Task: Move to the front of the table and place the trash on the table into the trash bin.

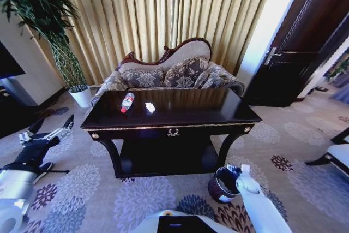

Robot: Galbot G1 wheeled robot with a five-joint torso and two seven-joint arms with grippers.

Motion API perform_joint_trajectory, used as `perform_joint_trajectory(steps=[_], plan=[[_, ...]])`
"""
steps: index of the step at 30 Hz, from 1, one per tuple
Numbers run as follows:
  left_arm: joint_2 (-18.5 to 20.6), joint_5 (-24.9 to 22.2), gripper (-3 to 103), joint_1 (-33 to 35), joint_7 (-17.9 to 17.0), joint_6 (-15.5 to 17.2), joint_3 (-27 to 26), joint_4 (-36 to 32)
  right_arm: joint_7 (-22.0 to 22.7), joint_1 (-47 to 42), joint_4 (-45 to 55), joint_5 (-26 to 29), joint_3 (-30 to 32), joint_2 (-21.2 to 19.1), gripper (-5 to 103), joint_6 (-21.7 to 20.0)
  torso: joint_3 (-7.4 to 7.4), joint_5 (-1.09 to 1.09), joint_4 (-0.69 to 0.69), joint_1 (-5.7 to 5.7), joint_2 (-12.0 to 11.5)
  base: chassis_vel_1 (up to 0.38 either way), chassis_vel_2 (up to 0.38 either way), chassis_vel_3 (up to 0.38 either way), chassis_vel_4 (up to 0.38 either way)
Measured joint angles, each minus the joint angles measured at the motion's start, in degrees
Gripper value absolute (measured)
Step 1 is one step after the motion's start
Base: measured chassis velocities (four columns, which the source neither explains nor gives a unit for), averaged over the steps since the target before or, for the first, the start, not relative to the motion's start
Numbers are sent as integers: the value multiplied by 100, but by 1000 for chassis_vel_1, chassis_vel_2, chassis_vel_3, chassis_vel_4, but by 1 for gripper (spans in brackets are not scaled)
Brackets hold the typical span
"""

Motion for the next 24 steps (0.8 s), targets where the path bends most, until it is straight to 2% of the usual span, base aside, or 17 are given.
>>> perform_joint_trajectory(steps=[1, 2, 4, 6, 7, 9, 10, 14, 18, 24], plan=[[-7, 0, 100, 1, -1, 5, 20, 0, -19, -108, 526, 71, 58, -21, 100, -22, -1, -2, 1, 0, 0, 0, 0, 0, 0], [-7, 0, 100, 1, -1, 5, 20, 0, -19, -108, 526, 71, 58, -21, 100, -22, -1, -2, 1, 0, 0, 0, 0, 0, 0], [-8, 1, 100, 2, -4, 9, 37, 0, -52, -413, 1698, 152, 129, -67, 100, -69, 0, -1, 1, 0, 0, 0, 0, 0, 0], [-3, 1, 100, 2, -4, 10, 38, 0, -57, -460, 1875, 159, 137, -70, 100, -75, 0, -1, 0, 0, 0, 0, 0, 0, 0], [26, -18, 100, 11, -8, 12, 13, 0, -79, -722, 2718, 212, 197, -69, 100, -116, 0, 0, -1, 0, 0, 0, 0, 0, 0], [57, -97, 100, 17, -15, 4, -31, 0, -161, -1045, 3674, 388, 293, -20, 100, -252, -1, -2, -1, 0, 1, 0, 0, 0, 0], [57, -97, 100, 17, -15, 4, -31, 0, -161, -1045, 3674, 388, 293, -20, 100, -252, -1, -2, -1, 0, 1, 0, 0, 0, 0], [46, -207, 100, 23, -6, -79, -28, 0, -245, -1436, 5006, 372, 221, 77, 100, -304, -1, -2, -1, -1, 1, 0, 0, 0, 0], [48, -207, 100, 35, -12, -44, -28, 0, -246, -1479, 5369, 312, 156, 83, 100, -374, -1, 0, 0, -1, 1, 0, 0, 0, 0], [68, -214, 100, 15, -112, 258, -25, 0, -244, -1657, 5853, 56, 60, -56, 100, -453, -1, 0, -1, -1, 1, 0, 0, 0, 0]])
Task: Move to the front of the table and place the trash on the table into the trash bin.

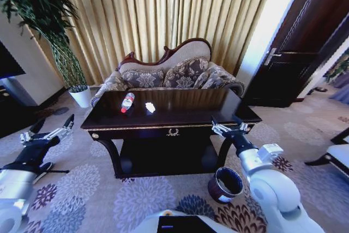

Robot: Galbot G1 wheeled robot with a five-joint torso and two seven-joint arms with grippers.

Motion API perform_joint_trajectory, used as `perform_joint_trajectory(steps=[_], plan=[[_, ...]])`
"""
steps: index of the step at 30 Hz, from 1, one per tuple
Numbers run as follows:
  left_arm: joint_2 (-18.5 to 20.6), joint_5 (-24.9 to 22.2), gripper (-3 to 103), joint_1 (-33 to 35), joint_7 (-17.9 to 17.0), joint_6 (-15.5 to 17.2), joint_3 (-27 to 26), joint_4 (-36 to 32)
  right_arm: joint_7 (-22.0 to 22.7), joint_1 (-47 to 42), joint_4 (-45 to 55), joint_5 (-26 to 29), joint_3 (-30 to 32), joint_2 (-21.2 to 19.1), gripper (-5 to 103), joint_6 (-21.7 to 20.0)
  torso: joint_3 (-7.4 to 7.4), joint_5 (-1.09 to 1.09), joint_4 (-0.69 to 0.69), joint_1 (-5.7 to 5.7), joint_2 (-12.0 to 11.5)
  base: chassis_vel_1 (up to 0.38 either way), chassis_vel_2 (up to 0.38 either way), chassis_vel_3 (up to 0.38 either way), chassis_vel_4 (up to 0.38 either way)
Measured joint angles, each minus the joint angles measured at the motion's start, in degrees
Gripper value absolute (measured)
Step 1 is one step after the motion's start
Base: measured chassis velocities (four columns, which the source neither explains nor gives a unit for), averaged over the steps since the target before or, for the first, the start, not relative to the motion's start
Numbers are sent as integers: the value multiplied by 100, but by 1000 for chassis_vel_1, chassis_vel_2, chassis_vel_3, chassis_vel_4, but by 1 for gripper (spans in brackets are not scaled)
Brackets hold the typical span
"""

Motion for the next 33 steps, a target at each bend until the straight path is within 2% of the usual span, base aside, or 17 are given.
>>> perform_joint_trajectory(steps=[5, 10, 33], plan=[[17, 21, 100, -10, -39, 337, -63, 0, 10, -25, 1, -28, -24, -104, 100, -179, 0, 0, 1, 0, -1, 0, 0, 0, 0], [52, 26, 100, -4, -120, 523, -121, 0, 17, 24, -29, 63, -28, -190, 100, -244, 0, 0, 1, 0, -1, 0, 0, 0, 0], [59, 103, 100, -6, -11, 577, -76, 0, -28, 20, -81, 137, -70, -108, 100, -363, 0, 0, 1, 0, -1, 0, 0, 0, 0]])
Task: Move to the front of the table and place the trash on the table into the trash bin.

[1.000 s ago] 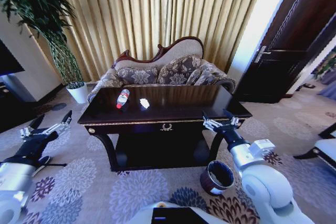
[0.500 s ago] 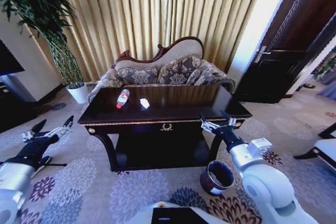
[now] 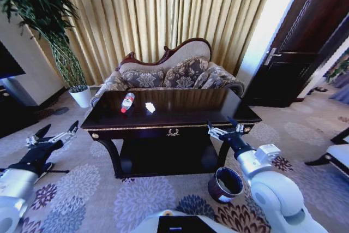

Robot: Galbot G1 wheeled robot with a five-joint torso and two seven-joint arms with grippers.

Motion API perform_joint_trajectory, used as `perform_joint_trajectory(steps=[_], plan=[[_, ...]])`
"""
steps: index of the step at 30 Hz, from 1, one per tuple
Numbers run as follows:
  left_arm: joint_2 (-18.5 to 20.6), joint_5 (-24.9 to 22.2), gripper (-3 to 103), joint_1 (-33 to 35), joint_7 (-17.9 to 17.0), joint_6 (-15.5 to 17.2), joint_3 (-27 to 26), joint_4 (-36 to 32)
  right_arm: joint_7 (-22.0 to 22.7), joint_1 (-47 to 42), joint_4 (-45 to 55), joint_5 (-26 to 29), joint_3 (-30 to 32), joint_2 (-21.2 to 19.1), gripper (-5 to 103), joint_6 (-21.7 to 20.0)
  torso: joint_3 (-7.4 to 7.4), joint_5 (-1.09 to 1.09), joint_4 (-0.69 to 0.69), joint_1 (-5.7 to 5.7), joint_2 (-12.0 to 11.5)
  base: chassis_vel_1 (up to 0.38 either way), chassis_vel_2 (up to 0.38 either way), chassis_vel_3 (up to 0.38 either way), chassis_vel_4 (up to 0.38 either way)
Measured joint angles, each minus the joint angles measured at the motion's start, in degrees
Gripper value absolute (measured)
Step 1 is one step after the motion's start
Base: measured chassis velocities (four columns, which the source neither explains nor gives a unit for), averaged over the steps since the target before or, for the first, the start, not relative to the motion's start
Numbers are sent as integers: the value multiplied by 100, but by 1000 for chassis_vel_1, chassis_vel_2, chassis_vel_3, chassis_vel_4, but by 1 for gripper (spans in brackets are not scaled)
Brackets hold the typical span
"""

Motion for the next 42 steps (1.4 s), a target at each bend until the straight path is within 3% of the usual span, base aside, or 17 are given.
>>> perform_joint_trajectory(steps=[38, 42], plan=[[-85, 48, 100, 20, 122, -88, -11, 0, -68, -6, -11, 12, -168, -118, 100, -174, 0, 0, 0, 1, -1, -68, 68, 75, -67], [-116, 60, 100, 60, 143, -268, 0, 0, -44, 9, -11, 282, -236, -199, 100, -351, 1, 0, -1, 2, -1, -42, 51, 41, -50]])
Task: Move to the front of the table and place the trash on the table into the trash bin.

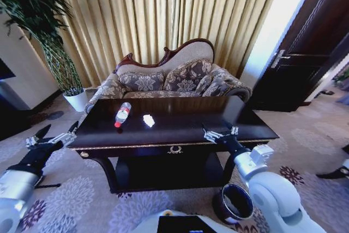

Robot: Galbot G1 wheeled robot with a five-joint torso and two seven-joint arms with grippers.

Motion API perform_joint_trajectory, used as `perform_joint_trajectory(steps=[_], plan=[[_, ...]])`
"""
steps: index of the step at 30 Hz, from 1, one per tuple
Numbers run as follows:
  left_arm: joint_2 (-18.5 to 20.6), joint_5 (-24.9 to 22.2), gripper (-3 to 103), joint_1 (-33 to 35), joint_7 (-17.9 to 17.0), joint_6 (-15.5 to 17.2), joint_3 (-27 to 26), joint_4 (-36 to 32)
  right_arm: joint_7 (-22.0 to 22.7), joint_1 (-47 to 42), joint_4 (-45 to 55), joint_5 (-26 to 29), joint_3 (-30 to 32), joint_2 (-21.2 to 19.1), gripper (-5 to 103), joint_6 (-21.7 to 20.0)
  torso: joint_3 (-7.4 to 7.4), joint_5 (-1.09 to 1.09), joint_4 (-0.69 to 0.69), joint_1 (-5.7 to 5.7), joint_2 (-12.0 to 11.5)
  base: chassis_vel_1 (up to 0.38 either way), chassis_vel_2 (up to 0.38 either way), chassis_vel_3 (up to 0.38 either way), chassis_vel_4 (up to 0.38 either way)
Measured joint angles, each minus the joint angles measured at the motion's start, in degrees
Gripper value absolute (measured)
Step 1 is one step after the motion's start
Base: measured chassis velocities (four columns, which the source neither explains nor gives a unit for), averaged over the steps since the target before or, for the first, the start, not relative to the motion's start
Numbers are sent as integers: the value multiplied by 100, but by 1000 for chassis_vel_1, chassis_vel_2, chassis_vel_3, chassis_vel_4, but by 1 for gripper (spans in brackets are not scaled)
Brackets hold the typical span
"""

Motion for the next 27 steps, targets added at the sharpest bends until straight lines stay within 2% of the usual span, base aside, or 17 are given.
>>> perform_joint_trajectory(steps=[4, 7, 10, 15, 17, 18, 20, 22, 23, 26, 27], plan=[[-30, 3, 100, 56, 13, -50, -24, 0, -12, 94, -1, 244, -50, -106, 100, -37, 0, 0, 0, 0, 0, 0, 0, 0, 0], [-42, 1, 100, 136, 57, -149, -82, 0, -19, 410, 0, 689, -215, -367, 100, -47, -2, 0, 2, -2, 2, 0, 0, 0, 0], [-44, -1, 100, 162, 116, -195, -120, 0, -21, 616, 0, 900, -387, -580, 100, -51, -1, 1, 1, -2, 2, 0, 0, 0, 0], [-88, 17, 100, 172, 155, -261, -123, 0, -26, 931, -59, 965, -700, -856, 100, -51, -1, -1, 0, -1, 1, 0, 0, 0, 0], [-148, 73, 100, 216, 245, -355, -122, 0, -25, 1398, -304, 997, -1129, -1067, 100, -52, -1, 0, 1, -1, 2, 0, 0, 0, 0], [-148, 73, 100, 216, 245, -355, -122, 0, -25, 1398, -304, 997, -1129, -1067, 100, -52, -1, 0, 1, -1, 2, 0, 0, 0, 0], [-192, 88, 100, 241, 285, -397, -119, 0, -8, 1828, -580, 1070, -1530, -1151, 100, -55, -1, 1, 1, -2, 1, 0, 0, 0, 0], [-229, 95, 100, 252, 294, -403, -108, 0, 31, 2326, -903, 1118, -1982, -1180, 100, -81, -1, 0, 1, -1, 1, 0, 0, 0, 0], [-229, 95, 100, 252, 294, -403, -108, 0, 31, 2326, -903, 1118, -1982, -1180, 100, -81, -1, 0, 1, -1, 1, 0, 0, 0, 0], [-254, 110, 100, 256, 290, -403, -111, 0, 163, 3229, -1447, 1231, -2687, -1149, 100, -164, 0, -1, 2, -1, 1, 0, 0, 0, 0], [-254, 110, 100, 256, 290, -403, -111, 0, 163, 3229, -1447, 1231, -2687, -1149, 100, -164, 0, -1, 2, -1, 1, 0, 0, 0, 0]])
